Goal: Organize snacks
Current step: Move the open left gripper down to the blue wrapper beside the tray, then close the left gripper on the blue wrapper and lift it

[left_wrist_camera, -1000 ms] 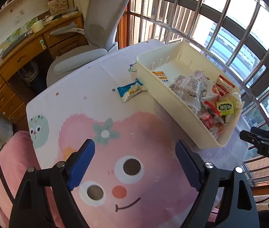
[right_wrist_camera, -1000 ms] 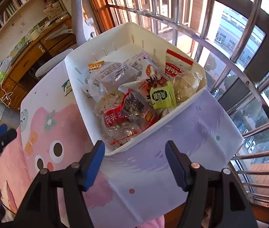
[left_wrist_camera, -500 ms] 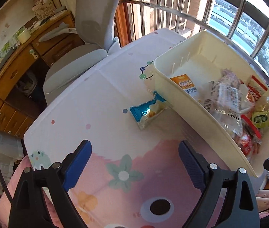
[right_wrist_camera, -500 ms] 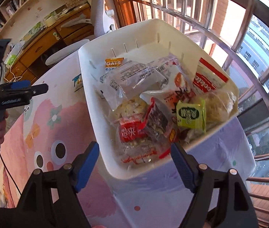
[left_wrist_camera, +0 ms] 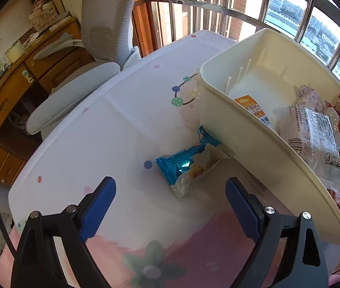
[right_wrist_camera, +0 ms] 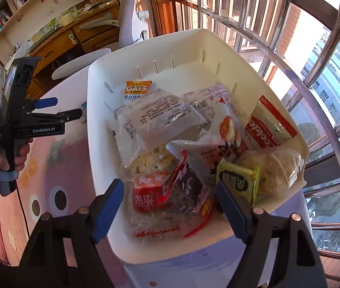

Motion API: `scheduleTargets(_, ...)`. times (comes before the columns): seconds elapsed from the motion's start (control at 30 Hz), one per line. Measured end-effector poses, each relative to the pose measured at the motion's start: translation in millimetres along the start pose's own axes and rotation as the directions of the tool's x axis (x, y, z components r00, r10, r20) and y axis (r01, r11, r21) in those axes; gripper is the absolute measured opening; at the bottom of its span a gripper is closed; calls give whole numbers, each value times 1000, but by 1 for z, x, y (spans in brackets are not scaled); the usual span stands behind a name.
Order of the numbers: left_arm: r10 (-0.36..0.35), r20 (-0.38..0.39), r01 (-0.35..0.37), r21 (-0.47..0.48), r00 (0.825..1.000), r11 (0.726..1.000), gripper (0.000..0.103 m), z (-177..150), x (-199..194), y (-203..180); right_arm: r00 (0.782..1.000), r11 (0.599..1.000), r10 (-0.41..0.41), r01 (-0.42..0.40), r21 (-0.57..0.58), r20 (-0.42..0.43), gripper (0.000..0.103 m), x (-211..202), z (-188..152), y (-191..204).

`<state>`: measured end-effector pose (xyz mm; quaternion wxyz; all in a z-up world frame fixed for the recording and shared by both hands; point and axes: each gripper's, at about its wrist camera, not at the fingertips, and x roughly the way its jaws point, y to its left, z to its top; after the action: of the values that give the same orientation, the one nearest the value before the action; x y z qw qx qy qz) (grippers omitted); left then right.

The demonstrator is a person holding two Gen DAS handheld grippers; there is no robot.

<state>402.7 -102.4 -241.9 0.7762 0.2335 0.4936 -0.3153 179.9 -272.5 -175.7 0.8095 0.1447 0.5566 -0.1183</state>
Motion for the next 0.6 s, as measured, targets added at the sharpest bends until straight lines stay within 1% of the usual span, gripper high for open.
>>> scheduleTargets(0.07,5,24,-5,2,1000,1000,92,0,5,-2,1000,1000,7,-7,3,-3,80,3,3,-2)
scheduleTargets(0.27,-24,81,24,8,996,1000,92,4,18,-9,1000,1000,16,-16,14,-22,80,14,10,-5)
scheduleTargets(0.5,-25,107,21,42,994,999,92,8,29,-18,999,1000,25,-25,17,-42,80,22,16,-6)
scheduleTargets(0.6,-13,110,7,54,994,998,86,8,31,-19,999,999,32,-31,17,-43,80,24,20,-5)
